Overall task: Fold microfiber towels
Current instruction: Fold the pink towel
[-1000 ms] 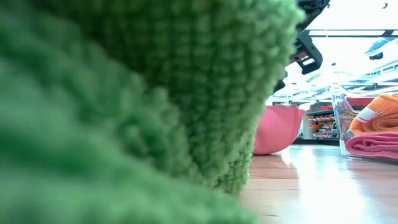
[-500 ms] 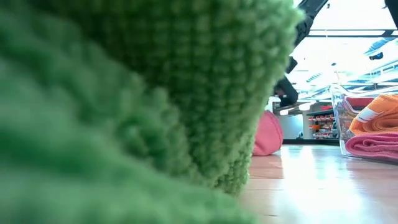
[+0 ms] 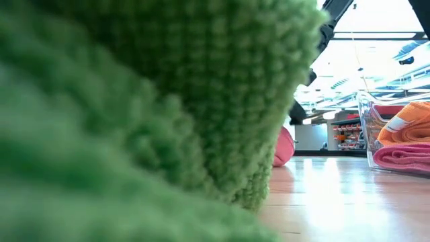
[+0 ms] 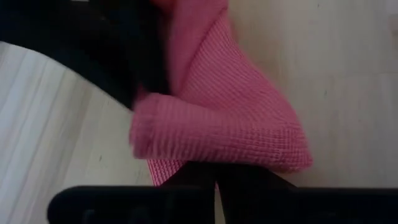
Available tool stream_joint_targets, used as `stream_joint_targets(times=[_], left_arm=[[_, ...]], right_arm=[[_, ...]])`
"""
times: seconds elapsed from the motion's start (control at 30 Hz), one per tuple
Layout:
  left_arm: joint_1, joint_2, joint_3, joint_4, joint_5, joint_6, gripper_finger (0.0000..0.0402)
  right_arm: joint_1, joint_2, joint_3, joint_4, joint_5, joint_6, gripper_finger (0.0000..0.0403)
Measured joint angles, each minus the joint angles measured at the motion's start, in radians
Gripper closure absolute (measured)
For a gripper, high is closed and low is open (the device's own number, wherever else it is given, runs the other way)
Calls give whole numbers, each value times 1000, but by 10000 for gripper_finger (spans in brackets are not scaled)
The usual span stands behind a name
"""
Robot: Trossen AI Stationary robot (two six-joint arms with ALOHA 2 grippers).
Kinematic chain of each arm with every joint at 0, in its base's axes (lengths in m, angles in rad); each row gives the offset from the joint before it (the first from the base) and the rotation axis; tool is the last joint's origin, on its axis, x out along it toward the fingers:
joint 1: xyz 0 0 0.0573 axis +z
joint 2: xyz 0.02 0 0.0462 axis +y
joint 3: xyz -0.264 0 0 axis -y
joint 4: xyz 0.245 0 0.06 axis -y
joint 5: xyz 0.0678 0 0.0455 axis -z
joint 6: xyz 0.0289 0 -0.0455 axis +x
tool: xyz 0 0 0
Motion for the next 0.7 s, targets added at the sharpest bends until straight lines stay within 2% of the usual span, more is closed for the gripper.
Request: stream_joint_targets(times=[0.17,0.37,0.57,0.7], left_arm=[[0,0,0,0,0,0,377],[-1,0,0,0,0,0,391],[-17,-20,0,-7,0,28,383],[-36,-76,1,-78,-31,50,379]], right_arm=[[-29,-17,0,-1,-12,78,303],[-58,-12,0,0,-14,136,260],[-46,1,0,-15,-13,92,249],[-30,17,1,-7,0,83,250]])
